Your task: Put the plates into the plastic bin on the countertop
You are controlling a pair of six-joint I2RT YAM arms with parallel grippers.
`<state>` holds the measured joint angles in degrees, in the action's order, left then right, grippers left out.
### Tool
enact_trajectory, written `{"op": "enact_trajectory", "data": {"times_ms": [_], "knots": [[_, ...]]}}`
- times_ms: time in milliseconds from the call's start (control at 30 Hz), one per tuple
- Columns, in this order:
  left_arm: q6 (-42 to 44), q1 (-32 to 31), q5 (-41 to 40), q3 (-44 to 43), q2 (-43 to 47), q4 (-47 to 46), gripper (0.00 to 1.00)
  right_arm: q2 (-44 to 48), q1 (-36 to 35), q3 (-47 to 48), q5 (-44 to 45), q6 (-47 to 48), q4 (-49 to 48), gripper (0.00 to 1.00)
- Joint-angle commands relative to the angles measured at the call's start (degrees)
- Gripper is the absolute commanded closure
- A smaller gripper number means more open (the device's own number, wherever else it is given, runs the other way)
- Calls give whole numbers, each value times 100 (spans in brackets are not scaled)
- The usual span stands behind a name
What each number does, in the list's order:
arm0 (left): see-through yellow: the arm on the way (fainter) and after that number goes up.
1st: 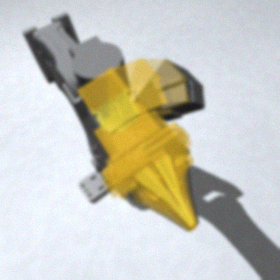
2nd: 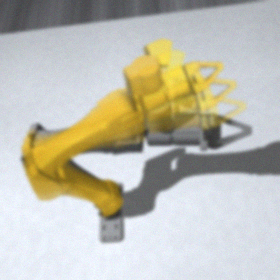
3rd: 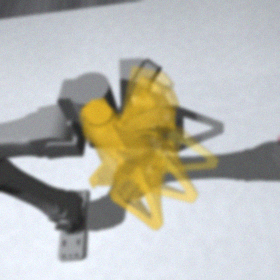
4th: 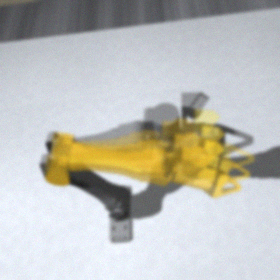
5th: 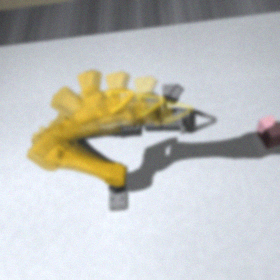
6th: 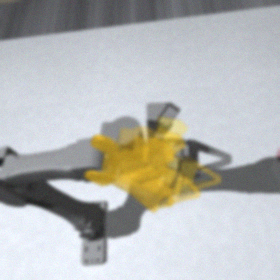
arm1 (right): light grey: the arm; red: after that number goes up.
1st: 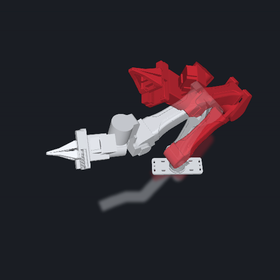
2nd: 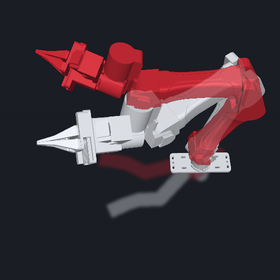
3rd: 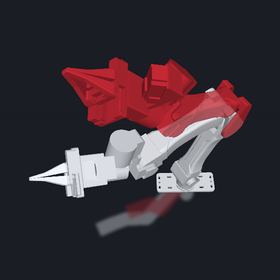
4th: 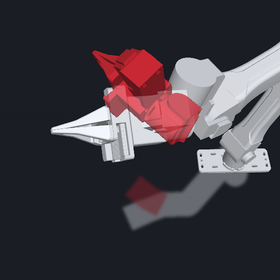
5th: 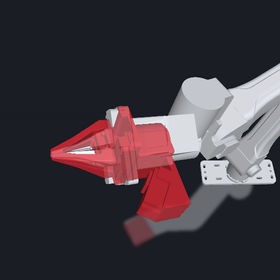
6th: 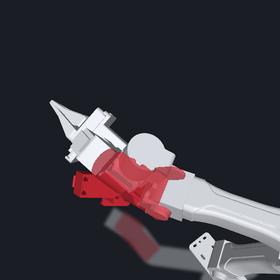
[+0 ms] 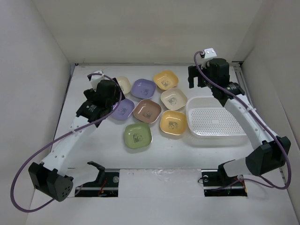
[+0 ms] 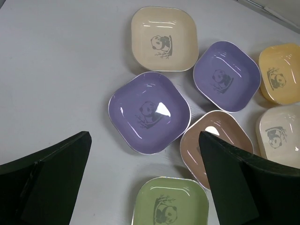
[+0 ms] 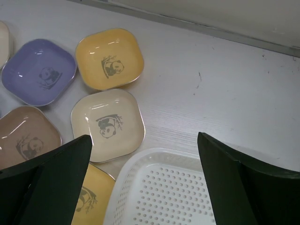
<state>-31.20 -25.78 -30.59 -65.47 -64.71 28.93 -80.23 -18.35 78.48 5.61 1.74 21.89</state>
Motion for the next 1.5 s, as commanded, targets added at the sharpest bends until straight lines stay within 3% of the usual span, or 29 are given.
{"op": "enact_trajectory", "data": {"times_ms": [0,200,333,400,567,733,933,1167,1467], "knots": [[-53,3,9,-53,212,-141,0,68,24,300,20,46,-36,0],[-53,3,71,-53,213,-142,0,-151,24,300,-174,-7,-597,0],[-53,3,123,-53,213,-142,0,-1166,24,659,-227,-7,-1245,0],[-53,3,202,-53,265,-142,0,-1704,24,782,-689,-7,-1555,0],[0,3,422,17,336,-265,0,-3364,95,1845,-868,-262,-1776,0],[53,3,554,70,388,-265,0,-4009,42,2277,-859,-577,-2285,0],[167,3,720,70,328,-265,0,-4816,42,3093,-51,-754,-2041,0],[167,3,826,70,327,-318,0,-5889,156,4421,-297,-754,-810,3],[220,3,949,70,327,-318,0,-6145,262,4711,-621,-754,-387,20]]}}
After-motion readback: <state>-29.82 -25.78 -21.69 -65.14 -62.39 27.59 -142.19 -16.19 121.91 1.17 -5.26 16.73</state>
